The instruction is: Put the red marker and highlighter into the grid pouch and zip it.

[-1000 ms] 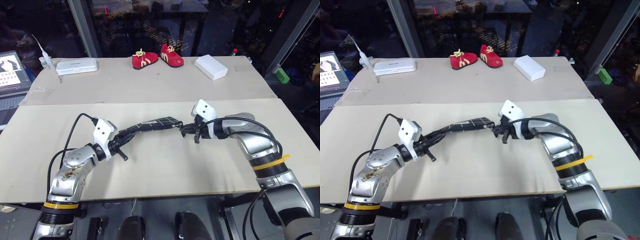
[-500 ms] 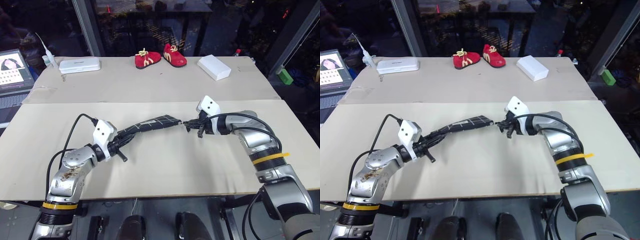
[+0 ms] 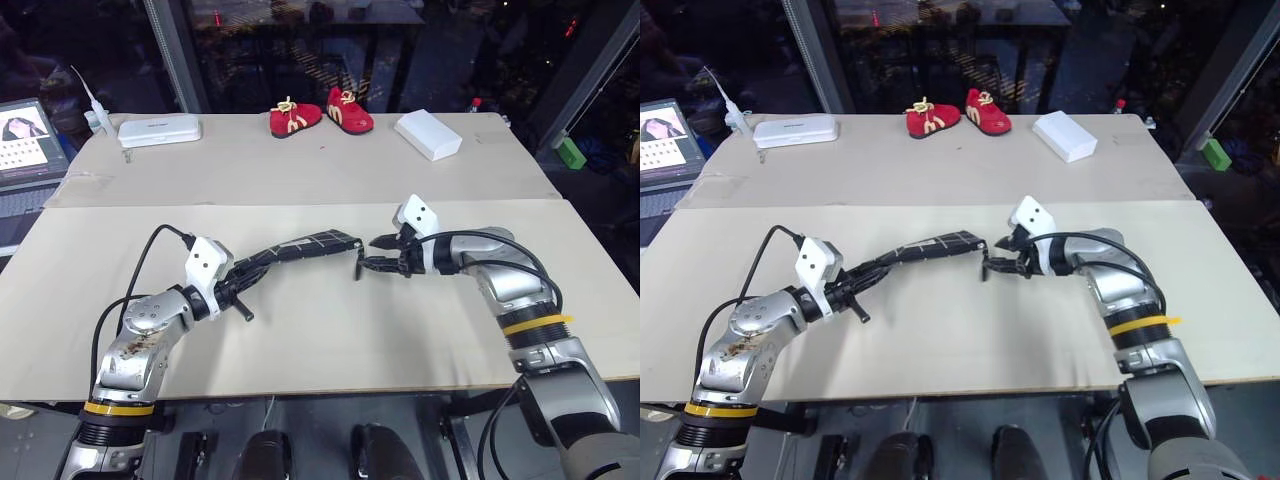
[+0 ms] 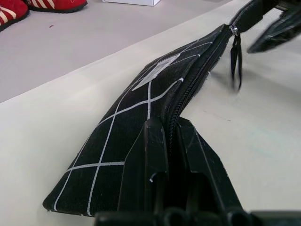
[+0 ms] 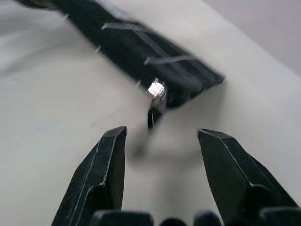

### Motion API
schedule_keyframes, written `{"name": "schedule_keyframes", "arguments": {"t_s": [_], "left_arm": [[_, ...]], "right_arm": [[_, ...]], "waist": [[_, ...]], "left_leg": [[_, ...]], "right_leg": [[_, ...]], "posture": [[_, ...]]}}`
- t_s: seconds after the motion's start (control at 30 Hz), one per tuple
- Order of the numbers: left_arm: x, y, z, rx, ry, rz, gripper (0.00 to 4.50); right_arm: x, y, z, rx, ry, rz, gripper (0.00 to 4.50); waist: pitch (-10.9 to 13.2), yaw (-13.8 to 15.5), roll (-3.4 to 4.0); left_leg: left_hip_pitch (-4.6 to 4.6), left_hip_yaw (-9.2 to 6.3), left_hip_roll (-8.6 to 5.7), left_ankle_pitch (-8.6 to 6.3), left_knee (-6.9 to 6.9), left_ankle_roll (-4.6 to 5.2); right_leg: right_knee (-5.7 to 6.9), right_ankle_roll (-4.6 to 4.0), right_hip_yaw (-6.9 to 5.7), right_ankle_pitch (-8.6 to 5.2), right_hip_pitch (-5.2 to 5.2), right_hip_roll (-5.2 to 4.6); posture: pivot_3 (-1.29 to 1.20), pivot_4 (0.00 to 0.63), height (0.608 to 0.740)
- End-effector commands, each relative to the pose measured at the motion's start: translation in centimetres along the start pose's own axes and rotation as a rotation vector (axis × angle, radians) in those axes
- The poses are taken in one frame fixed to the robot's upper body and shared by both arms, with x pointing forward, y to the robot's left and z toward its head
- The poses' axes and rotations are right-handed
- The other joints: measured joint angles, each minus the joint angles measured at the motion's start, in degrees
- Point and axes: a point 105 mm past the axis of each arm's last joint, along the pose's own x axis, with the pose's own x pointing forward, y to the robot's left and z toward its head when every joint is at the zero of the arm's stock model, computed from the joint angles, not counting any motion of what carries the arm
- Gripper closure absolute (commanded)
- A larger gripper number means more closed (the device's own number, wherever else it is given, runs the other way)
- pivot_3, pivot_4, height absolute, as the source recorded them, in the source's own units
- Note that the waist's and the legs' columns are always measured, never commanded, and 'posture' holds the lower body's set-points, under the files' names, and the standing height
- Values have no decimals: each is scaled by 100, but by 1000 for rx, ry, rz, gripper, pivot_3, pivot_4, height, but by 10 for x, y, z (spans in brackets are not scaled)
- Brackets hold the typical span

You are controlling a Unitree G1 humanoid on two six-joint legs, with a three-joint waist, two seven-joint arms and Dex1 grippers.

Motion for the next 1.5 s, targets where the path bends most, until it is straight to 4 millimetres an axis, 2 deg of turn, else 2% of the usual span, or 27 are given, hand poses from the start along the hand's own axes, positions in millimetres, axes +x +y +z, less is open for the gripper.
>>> {"name": "schedule_keyframes", "arguments": {"t_s": [0.03,0.17,0.23,0.3,0.47,0.7,0.83,0.93,1.0,1.03,1.13,1.23,1.37,1.43,1.5], "left_arm": [[3,-4,10,63,-33,-47,4500],[7,-11,10,111,-37,-112,4500],[13,-22,10,168,-49,-206,4500],[17,-29,11,206,-62,-271,4500],[22,-34,3,294,-60,-357,4500],[34,-44,2,380,-107,-445,4500],[32,-48,0,296,-116,-477,3027],[31,-47,3,313,-133,-437,1993],[31,-43,9,235,-147,-382,1353],[28,-41,12,173,-147,-360,972],[17,-26,18,-51,-166,-238,972],[-2,-3,11,-204,-104,-54,972],[-38,23,14,-308,-90,133,972],[-53,31,14,-302,-82,189,972],[-72,42,5,-306,-54,277,972]], "right_arm": [[-24,1,12,-43,-44,14,2009],[-49,1,8,-55,-51,10,2009],[-74,-1,4,-33,-66,-45,2009],[-86,2,1,-14,-73,-73,2009],[-90,17,-2,28,-94,-95,2009],[-90,17,-5,60,-99,-124,2009],[-86,16,-6,63,-95,-128,1975],[-84,16,-8,65,-88,-129,1975],[-84,14,-10,70,-82,-135,1975],[-84,13,-11,72,-78,-140,1975],[-85,8,-15,82,-69,-155,1975],[-90,2,-20,88,-55,-181,1975],[-98,-7,-25,99,-53,-217,1975],[-100,-10,-28,105,-55,-227,1975],[-101,-13,-32,119,-57,-241,1975]], "waist": [[0,6,0],[0,18,-1],[1,33,-1],[1,89,-1],[1,56,-2],[1,77,-3],[1,83,-3],[1,81,-3],[1,89,-3],[2,89,-3],[2,66,-3],[2,33,-3],[3,-6,-5],[3,-21,-5],[3,-21,-5]], "left_leg": [[0,1,-1,0,0,0],[2,2,-2,0,0,0],[2,2,-1,0,0,0],[0,4,-4,0,0,0],[8,8,-4,0,1,0],[8,6,-6,0,4,1],[5,5,-6,0,5,2],[2,3,-4,-1,5,3],[3,2,-5,-1,5,3],[3,1,-5,-1,5,3],[4,0,-5,-1,6,3],[7,-6,0,-1,6,3],[8,-10,0,-1,5,3],[9,-10,2,-1,5,3],[14,-9,-2,-1,5,2]], "right_leg": [[-1,0,1,0,0,0],[-1,0,2,0,0,4],[-1,0,1,0,0,6],[-2,1,-1,-1,1,4],[-3,2,8,-1,7,5],[-2,2,9,-1,8,4],[-3,5,8,-2,6,6],[-2,6,7,-3,4,7],[-2,7,7,-3,5,6],[-2,7,7,-3,6,6],[-1,9,9,-3,7,4],[3,10,10,-3,7,7],[6,12,10,-4,7,8],[6,11,10,-4,8,7],[6,11,10,-4,11,5]], "posture": [[0,150,740],[0,150,740],[0,150,740],[0,150,740],[0,150,740],[0,150,740],[0,150,740],[0,150,740],[0,150,740],[0,150,740],[0,150,740],[0,150,740],[0,150,740],[0,150,740],[0,150,740]]}}
